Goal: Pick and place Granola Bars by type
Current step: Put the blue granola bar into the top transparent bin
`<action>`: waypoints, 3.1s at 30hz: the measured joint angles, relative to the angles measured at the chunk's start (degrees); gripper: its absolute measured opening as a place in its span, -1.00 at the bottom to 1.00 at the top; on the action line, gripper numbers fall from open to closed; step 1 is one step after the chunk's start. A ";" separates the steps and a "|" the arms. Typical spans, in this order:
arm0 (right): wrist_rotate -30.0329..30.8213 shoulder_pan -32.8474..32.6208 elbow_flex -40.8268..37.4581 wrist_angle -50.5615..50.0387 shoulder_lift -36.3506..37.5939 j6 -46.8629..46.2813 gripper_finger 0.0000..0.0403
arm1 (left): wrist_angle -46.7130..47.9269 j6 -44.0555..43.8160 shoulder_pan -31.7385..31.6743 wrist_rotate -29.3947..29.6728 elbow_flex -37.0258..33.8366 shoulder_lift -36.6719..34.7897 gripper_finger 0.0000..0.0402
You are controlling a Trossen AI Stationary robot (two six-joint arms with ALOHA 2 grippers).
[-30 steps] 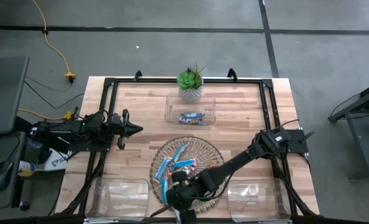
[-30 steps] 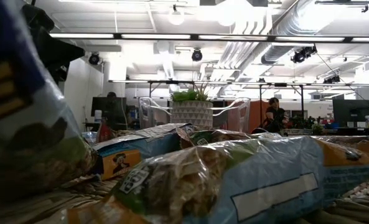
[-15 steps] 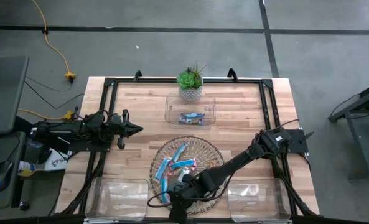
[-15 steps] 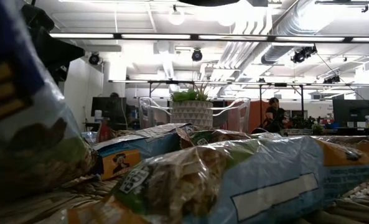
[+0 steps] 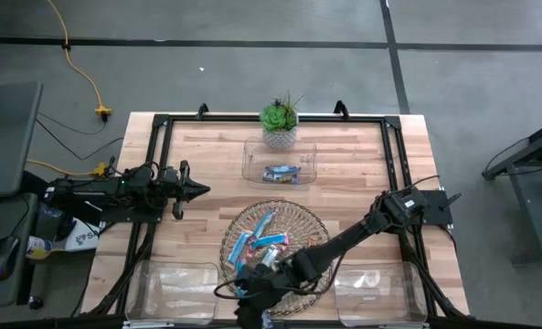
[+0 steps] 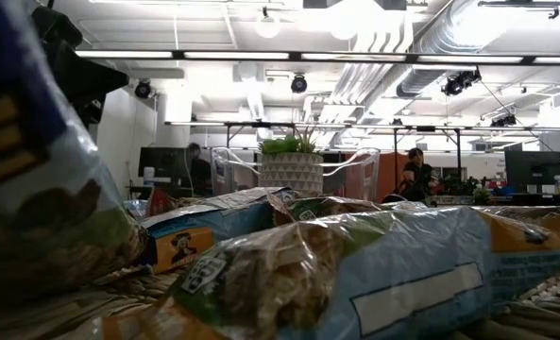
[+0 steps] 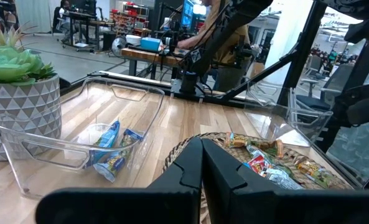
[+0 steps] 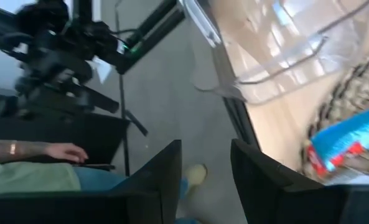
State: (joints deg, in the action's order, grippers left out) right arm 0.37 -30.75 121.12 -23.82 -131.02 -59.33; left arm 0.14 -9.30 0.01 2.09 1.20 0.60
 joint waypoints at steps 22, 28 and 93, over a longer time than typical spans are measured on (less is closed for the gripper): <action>3.08 -2.08 -0.20 -14.41 -0.51 -8.95 -0.38 | 0.00 -0.02 0.02 0.02 -0.01 0.00 -1.00; 3.28 -1.98 -0.15 -17.22 -1.69 -11.44 -0.19 | 0.00 -0.02 0.00 0.02 -0.01 0.00 -1.00; -2.21 -0.78 -11.73 3.10 -7.71 -22.79 0.32 | -0.01 0.00 0.02 0.00 0.00 0.00 -1.00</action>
State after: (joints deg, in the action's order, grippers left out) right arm -1.84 -31.53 109.39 -20.72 -138.73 -82.12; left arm 0.14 -9.30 0.03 2.09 1.20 0.60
